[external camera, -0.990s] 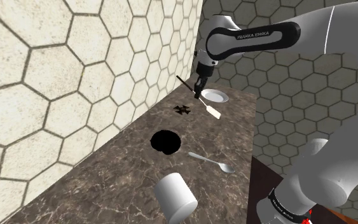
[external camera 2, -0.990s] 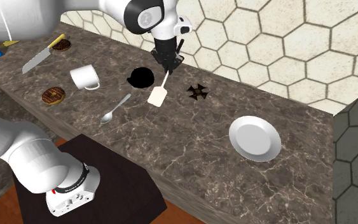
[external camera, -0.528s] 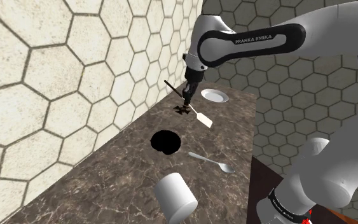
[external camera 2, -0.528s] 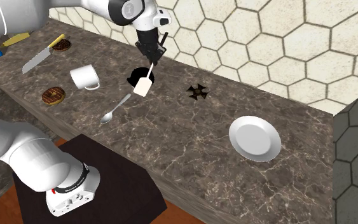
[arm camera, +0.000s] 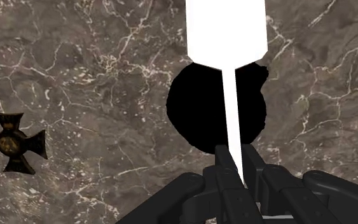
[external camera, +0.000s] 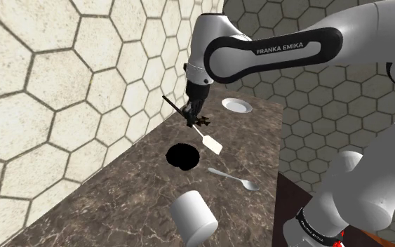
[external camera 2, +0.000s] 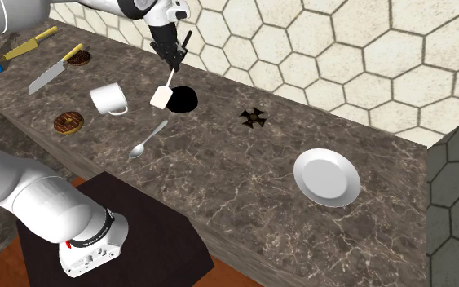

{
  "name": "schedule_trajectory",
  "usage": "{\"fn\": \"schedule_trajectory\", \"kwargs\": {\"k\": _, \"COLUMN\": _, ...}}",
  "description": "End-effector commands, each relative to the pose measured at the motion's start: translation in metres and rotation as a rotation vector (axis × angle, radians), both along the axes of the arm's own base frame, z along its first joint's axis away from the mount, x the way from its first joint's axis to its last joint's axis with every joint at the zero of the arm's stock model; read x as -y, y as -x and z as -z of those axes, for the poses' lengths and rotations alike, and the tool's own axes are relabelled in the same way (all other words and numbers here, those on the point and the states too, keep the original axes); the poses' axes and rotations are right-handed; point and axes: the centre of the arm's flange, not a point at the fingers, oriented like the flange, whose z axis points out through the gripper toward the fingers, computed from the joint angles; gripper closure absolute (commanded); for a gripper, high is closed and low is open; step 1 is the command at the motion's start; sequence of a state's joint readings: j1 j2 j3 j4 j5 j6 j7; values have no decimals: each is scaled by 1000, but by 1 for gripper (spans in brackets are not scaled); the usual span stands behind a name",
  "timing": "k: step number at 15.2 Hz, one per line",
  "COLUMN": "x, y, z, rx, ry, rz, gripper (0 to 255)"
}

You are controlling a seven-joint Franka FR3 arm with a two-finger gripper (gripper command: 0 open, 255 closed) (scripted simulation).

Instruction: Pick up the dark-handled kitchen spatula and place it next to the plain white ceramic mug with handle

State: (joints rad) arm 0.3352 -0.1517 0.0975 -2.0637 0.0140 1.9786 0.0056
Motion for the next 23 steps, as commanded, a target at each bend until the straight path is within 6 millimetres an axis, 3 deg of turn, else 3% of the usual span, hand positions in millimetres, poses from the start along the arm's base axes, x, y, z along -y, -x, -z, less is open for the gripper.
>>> {"fn": "schedule_trajectory", "kwargs": {"k": 1, "x": -27, "y": 9, "z": -3, "rx": 0, "ry": 0, "rz": 1, "gripper": 255}}
{"fn": "schedule_trajectory", "kwargs": {"k": 17, "x": -238, "y": 60, "z": -3, "rx": 0, "ry": 0, "rz": 1, "gripper": 255}}
{"fn": "schedule_trajectory", "kwargs": {"k": 23, "x": -238, "y": 60, "z": 29, "rx": 0, "ry": 0, "rz": 1, "gripper": 255}}
